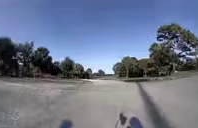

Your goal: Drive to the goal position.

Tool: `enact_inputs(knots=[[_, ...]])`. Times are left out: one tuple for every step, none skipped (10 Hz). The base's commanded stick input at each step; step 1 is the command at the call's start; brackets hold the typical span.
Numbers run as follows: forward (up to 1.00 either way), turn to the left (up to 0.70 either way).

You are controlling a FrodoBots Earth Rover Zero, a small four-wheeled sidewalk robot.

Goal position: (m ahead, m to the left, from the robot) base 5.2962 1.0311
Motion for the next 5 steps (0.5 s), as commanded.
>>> enact_inputs(knots=[[0.85,0.0],[0.85,0.0],[0.85,0.0],[0.85,0.0],[0.85,0.0]])
